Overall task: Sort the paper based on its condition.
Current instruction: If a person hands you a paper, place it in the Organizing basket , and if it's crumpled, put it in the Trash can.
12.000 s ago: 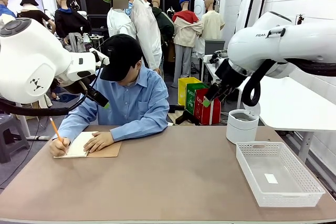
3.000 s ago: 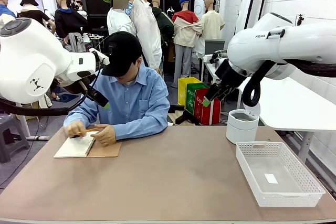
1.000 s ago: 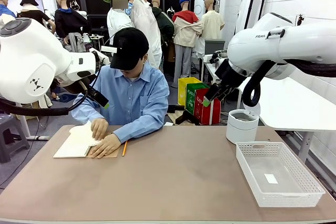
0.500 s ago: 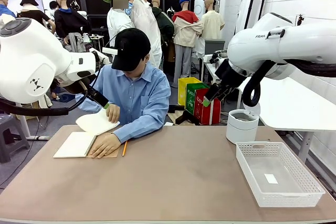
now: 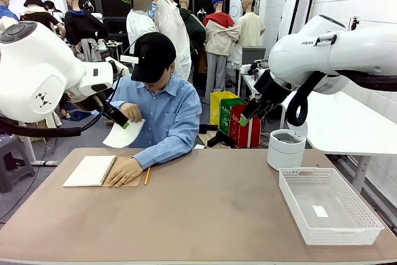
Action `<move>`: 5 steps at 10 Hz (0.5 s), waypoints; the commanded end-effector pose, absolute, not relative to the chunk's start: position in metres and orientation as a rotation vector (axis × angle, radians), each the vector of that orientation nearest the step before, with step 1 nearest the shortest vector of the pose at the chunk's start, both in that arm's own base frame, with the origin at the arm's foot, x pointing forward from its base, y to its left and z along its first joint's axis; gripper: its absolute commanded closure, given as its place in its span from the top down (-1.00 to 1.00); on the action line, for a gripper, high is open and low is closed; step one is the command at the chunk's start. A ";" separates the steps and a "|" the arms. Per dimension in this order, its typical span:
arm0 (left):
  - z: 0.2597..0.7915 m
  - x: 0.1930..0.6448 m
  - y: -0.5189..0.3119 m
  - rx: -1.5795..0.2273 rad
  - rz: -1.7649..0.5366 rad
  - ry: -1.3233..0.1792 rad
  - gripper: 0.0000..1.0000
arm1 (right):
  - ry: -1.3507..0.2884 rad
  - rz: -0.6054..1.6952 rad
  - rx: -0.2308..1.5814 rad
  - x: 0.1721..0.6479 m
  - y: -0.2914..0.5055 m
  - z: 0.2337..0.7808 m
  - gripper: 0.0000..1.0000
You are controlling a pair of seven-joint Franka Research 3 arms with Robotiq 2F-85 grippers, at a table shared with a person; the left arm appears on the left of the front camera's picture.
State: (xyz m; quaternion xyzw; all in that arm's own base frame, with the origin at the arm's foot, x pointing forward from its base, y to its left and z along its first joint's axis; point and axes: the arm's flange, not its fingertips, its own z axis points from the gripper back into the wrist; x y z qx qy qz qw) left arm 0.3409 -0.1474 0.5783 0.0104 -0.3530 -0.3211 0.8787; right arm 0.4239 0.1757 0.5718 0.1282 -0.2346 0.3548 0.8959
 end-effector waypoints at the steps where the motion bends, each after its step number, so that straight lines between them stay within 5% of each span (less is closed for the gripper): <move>1: 0.578 0.341 -0.147 0.024 -0.673 -0.737 1.00 | -0.480 0.737 0.264 0.423 0.176 0.572 1.00; 5: 0.578 0.341 -0.147 0.024 -0.673 -0.737 1.00 | -0.480 0.737 0.264 0.423 0.176 0.572 1.00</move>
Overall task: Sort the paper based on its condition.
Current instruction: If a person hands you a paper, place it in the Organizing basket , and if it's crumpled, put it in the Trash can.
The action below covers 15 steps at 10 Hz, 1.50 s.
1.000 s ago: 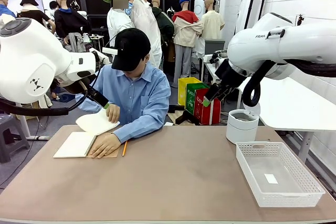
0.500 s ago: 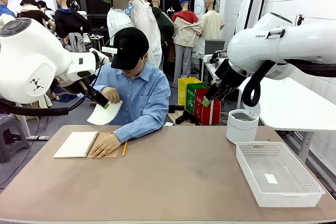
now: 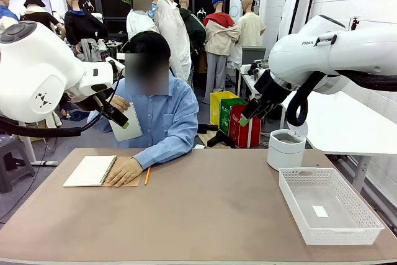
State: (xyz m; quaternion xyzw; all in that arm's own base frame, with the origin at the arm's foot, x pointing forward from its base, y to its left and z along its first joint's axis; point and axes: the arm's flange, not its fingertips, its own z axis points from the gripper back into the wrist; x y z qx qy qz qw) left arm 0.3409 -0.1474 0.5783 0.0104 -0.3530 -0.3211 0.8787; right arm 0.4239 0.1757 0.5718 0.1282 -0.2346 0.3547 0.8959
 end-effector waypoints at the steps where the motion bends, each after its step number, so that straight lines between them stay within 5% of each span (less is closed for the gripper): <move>1: 0.578 0.341 -0.147 0.024 -0.673 -0.737 1.00 | -0.480 0.737 0.264 0.423 0.176 0.572 1.00; 15: 0.578 0.341 -0.147 0.024 -0.673 -0.737 1.00 | -0.480 0.737 0.264 0.423 0.176 0.572 1.00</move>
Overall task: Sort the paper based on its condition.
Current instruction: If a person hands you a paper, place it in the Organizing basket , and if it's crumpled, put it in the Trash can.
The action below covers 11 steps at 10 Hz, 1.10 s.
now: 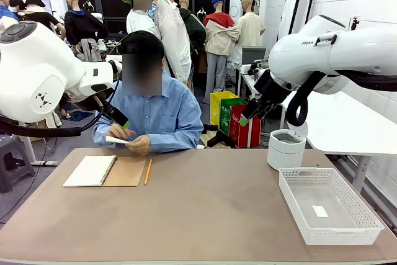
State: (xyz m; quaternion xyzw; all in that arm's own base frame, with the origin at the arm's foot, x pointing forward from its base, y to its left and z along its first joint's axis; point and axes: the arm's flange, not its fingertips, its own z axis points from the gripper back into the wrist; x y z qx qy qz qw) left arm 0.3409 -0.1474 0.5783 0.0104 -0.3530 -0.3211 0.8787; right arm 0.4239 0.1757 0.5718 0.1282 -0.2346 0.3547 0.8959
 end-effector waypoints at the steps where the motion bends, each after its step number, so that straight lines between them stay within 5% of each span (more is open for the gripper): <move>1: 0.578 0.341 -0.147 0.024 -0.673 -0.737 1.00 | -0.480 0.737 0.264 0.423 0.176 0.572 1.00; 11: 0.578 0.341 -0.147 0.024 -0.673 -0.737 1.00 | -0.480 0.737 0.264 0.423 0.176 0.572 1.00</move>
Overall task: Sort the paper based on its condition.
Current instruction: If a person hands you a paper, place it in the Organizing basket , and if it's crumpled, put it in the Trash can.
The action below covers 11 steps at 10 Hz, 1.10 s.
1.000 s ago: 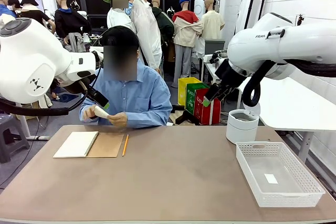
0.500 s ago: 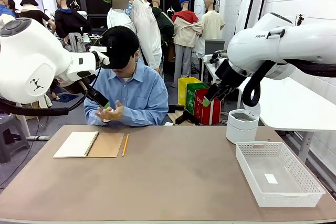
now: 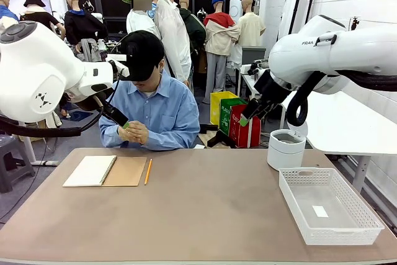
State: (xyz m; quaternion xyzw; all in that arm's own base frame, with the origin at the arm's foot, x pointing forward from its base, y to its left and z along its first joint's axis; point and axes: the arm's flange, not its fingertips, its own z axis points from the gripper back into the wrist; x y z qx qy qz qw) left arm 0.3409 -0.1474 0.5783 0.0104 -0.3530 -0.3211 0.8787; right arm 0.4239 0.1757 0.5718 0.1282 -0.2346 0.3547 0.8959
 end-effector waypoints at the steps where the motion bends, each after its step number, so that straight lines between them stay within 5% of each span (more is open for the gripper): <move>1: 0.578 0.341 -0.147 0.024 -0.673 -0.737 1.00 | -0.480 0.737 0.264 0.423 0.176 0.572 1.00; 11: 0.578 0.341 -0.147 0.024 -0.673 -0.737 1.00 | -0.480 0.737 0.264 0.423 0.176 0.572 1.00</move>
